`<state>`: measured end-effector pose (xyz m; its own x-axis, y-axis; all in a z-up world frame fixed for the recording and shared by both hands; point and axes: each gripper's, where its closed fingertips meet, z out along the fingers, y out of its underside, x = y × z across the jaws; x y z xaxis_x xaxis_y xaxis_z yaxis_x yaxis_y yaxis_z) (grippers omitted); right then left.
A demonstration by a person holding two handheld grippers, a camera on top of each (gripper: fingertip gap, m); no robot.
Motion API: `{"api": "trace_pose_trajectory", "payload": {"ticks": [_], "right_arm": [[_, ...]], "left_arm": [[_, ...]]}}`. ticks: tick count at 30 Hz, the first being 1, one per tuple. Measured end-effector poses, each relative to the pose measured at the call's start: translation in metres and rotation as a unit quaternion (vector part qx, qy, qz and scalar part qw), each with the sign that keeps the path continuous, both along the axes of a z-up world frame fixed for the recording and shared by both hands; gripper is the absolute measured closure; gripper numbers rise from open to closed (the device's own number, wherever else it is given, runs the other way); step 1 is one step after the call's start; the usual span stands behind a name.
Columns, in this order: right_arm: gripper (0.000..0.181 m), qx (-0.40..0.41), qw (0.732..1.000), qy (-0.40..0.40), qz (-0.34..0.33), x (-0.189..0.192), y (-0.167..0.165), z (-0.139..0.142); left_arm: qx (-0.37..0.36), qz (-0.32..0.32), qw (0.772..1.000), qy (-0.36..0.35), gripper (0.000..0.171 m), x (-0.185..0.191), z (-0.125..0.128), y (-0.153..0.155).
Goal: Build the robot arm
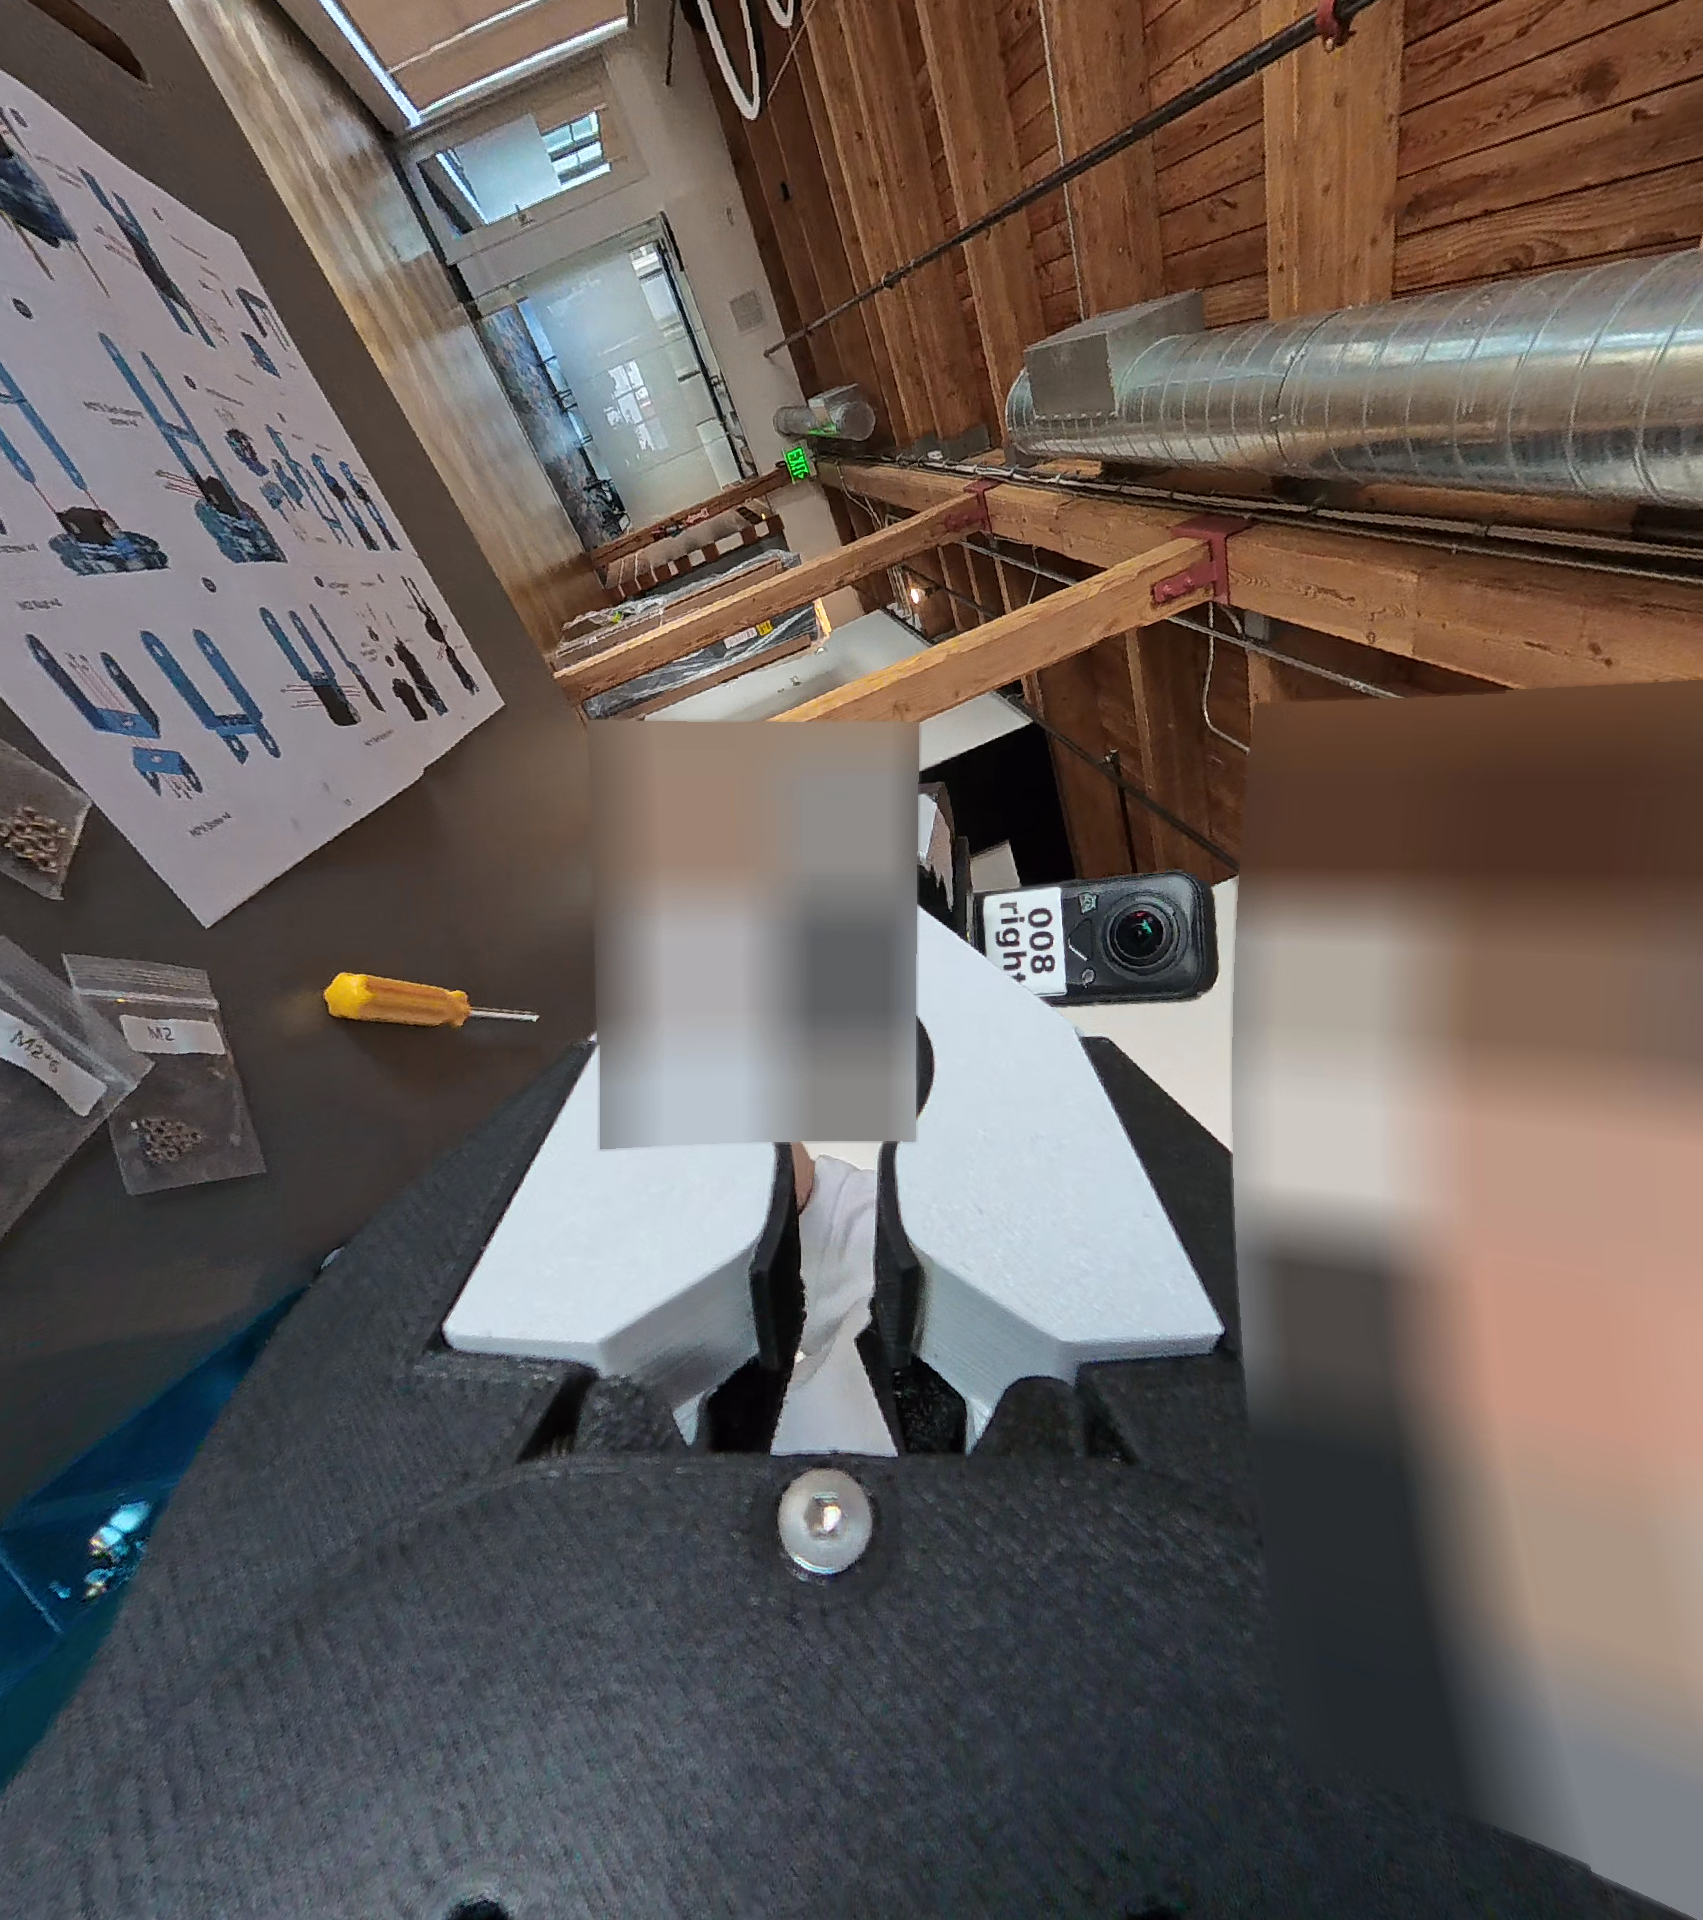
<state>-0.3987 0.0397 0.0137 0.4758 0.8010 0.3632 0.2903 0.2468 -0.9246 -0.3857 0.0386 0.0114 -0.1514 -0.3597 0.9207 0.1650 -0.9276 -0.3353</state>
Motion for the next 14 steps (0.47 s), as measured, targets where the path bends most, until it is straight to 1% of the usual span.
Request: {"api": "trace_pose_trajectory", "payload": {"ticks": [4,8,9,10,11,12,13,14], "right_arm": [[0.176,-0.025,0.999,0.008,0.019,0.0,0.001,-0.004],[0.175,-0.102,0.99,0.07,0.062,0.002,0.003,-0.004],[0.175,-0.126,0.985,0.09,0.069,0.004,0.006,-0.003],[0.175,-0.156,0.978,0.116,0.082,0.006,0.007,-0.001],[0.175,-0.199,0.964,0.149,0.1,0.008,0.008,0.002],[0.176,-0.254,0.941,0.185,0.126,0.009,0.007,0.006],[0.176,-0.313,0.909,0.225,0.157,0.011,0.006,0.011],[0.176,-0.369,0.872,0.261,0.188,0.014,0.004,0.016]], "left_arm": [[-0.008,-0.004,1.0,-0.008,0.168,0.0,-0.003,0.0],[0.003,-0.007,1.0,-0.025,0.163,-0.001,0.0,0.001],[0.012,-0.003,1.0,-0.023,0.161,-0.002,0.0,0.002],[0.033,0.002,0.999,-0.016,0.156,-0.005,-0.001,0.003],[0.075,0.009,0.997,-0.004,0.154,-0.008,0.0,0.003],[0.138,0.02,0.99,0.025,0.154,-0.012,-0.001,0.002],[0.22,0.041,0.972,0.068,0.152,-0.016,-0.002,0.002],[0.306,0.065,0.943,0.115,0.151,-0.018,-0.001,0.001]]}}
